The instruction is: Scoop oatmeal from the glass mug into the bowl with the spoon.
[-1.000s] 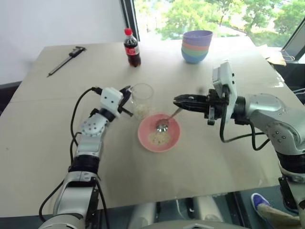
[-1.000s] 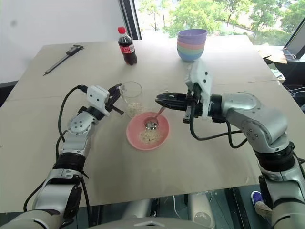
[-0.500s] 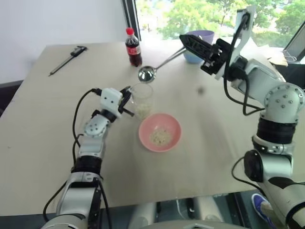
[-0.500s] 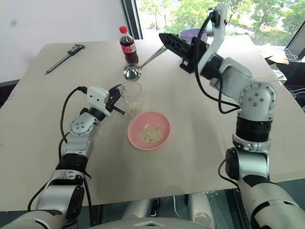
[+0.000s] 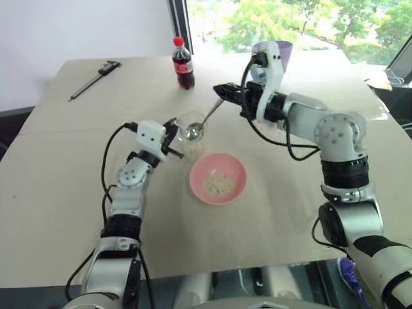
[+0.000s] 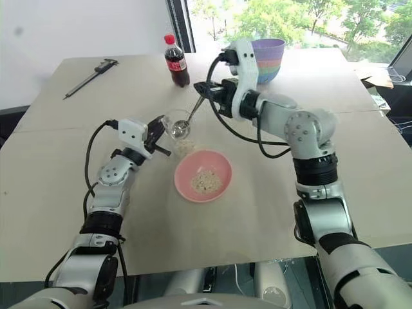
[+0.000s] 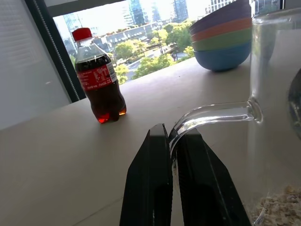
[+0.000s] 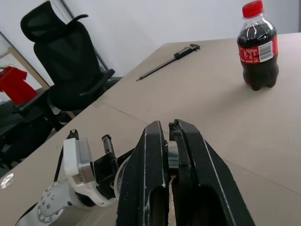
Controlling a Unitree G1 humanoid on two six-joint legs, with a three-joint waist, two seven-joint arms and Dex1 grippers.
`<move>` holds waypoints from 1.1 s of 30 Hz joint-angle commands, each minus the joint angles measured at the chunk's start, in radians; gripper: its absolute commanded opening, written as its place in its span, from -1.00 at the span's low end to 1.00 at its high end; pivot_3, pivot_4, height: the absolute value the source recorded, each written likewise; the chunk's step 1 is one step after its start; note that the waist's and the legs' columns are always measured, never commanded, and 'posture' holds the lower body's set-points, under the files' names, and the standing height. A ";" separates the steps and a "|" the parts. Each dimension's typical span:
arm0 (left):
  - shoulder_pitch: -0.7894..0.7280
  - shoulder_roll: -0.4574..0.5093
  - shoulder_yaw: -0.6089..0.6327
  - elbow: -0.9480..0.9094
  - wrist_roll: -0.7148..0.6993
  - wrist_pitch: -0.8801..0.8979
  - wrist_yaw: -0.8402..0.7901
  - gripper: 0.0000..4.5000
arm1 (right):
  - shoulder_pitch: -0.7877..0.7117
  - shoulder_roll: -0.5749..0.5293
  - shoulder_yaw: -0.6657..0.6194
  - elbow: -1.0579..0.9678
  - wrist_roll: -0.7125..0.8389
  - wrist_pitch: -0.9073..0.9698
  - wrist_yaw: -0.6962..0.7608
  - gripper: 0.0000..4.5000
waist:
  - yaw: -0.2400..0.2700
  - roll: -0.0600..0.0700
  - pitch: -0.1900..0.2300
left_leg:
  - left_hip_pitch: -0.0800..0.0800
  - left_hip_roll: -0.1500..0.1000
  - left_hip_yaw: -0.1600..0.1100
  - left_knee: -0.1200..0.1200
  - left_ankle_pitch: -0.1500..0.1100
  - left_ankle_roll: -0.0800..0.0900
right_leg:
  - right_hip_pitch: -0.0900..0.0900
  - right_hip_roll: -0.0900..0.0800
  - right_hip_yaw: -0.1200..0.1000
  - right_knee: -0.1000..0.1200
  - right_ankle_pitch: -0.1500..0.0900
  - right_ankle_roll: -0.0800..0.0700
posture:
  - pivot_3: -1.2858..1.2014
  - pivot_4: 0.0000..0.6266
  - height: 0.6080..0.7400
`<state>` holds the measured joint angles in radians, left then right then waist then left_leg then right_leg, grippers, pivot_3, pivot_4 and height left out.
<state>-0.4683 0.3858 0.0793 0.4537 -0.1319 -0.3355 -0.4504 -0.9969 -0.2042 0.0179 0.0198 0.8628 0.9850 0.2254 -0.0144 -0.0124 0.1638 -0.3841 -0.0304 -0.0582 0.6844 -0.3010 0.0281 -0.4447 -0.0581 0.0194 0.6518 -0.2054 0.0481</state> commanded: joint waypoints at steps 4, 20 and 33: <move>0.032 -0.019 -0.005 -0.044 0.018 0.036 0.029 -1.00 | -0.048 0.029 0.036 -0.010 -0.077 -0.024 0.075 -0.59 | 0.000 0.000 0.000 | 0.000 0.000 0.000 0.000 0.001 -0.002 | 0.000 0.000 0.000 0.000 0.000 0.000 | 0.03 -0.52 1.00; 0.069 -0.018 0.009 -0.111 0.001 0.065 0.034 -1.00 | -0.046 0.022 -0.032 0.004 -0.227 -0.149 0.109 0.62 | -0.001 0.000 0.000 | -0.001 0.000 0.000 0.000 0.002 -0.003 | 0.000 0.000 0.000 -0.001 0.000 0.000 | 0.03 -0.52 1.00; 0.083 -0.012 0.015 -0.132 -0.001 0.073 0.026 0.77 | -0.038 0.033 -0.048 0.003 -0.262 -0.158 0.126 0.64 | -0.003 0.000 0.000 | -0.003 0.000 0.000 0.000 0.002 -0.003 | -0.003 0.000 0.000 -0.001 0.000 0.000 | 0.03 -0.52 1.00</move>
<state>-0.3906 0.3659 0.0805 0.3617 -0.1383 -0.2605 -0.4303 -1.0164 -0.1759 -0.0086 0.0489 0.5987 0.8463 0.3416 -0.0177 -0.0121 0.1640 -0.3869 -0.0304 -0.0585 0.6841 -0.2992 0.0249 -0.4477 -0.0580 0.0192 0.6507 -0.2054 0.0482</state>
